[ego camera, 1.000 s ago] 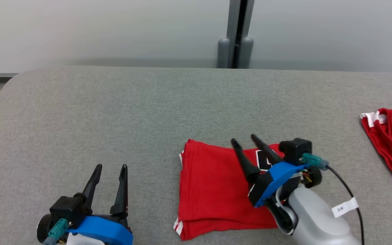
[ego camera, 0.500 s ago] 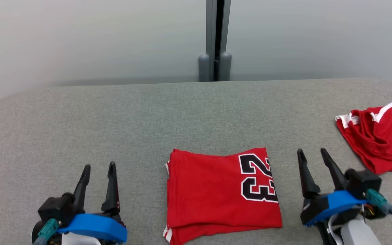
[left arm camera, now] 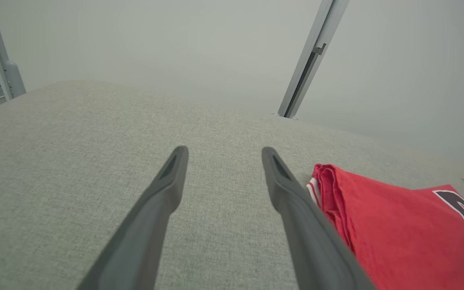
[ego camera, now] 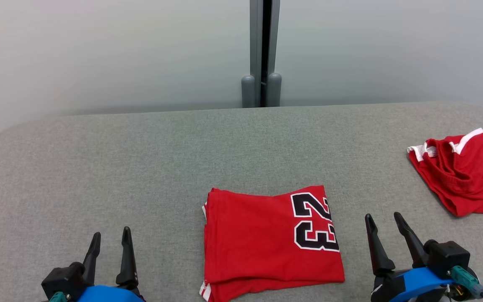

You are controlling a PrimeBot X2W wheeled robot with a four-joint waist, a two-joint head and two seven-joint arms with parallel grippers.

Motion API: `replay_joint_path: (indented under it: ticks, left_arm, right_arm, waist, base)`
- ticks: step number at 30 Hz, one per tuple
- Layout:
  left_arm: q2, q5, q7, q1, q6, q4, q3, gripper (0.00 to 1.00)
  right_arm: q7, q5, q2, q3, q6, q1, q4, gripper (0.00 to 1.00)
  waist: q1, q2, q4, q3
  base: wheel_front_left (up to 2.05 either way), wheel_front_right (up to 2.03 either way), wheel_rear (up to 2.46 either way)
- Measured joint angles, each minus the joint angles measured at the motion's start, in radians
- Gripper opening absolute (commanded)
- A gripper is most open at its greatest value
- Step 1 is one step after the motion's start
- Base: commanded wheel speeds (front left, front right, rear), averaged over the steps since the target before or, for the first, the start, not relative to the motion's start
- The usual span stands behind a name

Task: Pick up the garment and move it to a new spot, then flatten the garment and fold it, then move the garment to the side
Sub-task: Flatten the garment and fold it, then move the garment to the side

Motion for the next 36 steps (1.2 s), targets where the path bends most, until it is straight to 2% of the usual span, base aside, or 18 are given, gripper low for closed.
replay_joint_path:
  ticks: [24, 29, 30, 31, 32, 36]
  left_arm:
    - [-0.034, 0.06, 0.0, 0.003, -0.035, 0.027, 0.041, 1.0]
    - [-0.037, 0.069, 0.0, 0.001, -0.04, 0.026, 0.056, 1.0]
    - [-0.037, 0.069, 0.0, 0.001, -0.04, 0.026, 0.056, 1.0]
    - [-0.038, 0.074, 0.0, -0.001, -0.041, 0.026, 0.061, 1.0]
    - [-0.038, 0.074, 0.0, -0.001, -0.041, 0.026, 0.061, 1.0]
    - [-0.043, 0.082, 0.0, -0.005, -0.044, 0.027, 0.067, 1.0]
  right_arm:
    - [0.041, -0.014, 0.0, -0.002, 0.0, -0.003, 0.026, 1.0]
    - [0.188, -0.04, 0.0, -0.002, 0.0, -0.06, 0.041, 1.0]
    - [0.188, -0.04, 0.0, -0.002, 0.0, -0.06, 0.041, 1.0]
    - [0.266, -0.07, 0.0, -0.003, 0.0, -0.097, 0.045, 1.0]
    - [0.266, -0.07, 0.0, -0.003, 0.0, -0.097, 0.045, 1.0]
    - [0.423, -0.086, 0.0, -0.004, 0.0, -0.154, 0.075, 1.0]
  waist:
    - [0.0001, 0.0, 0.007, -0.001]
    - [0.0001, 0.0, 0.024, 0.005]
    - [0.0001, 0.0, 0.024, 0.005]
    - [0.0001, 0.0, 0.034, 0.009]
    - [0.0001, 0.0, 0.034, 0.009]
    - [0.0001, 0.0, 0.06, 0.024]
  base:
    - [0.0, 0.0, 0.0]
    - [0.0, 0.0, 0.0]
    - [0.0, 0.0, 0.0]
    - [0.0, 0.0, 0.0]
    - [0.0, 0.0, 0.0]
    - [0.0, 0.0, 0.0]
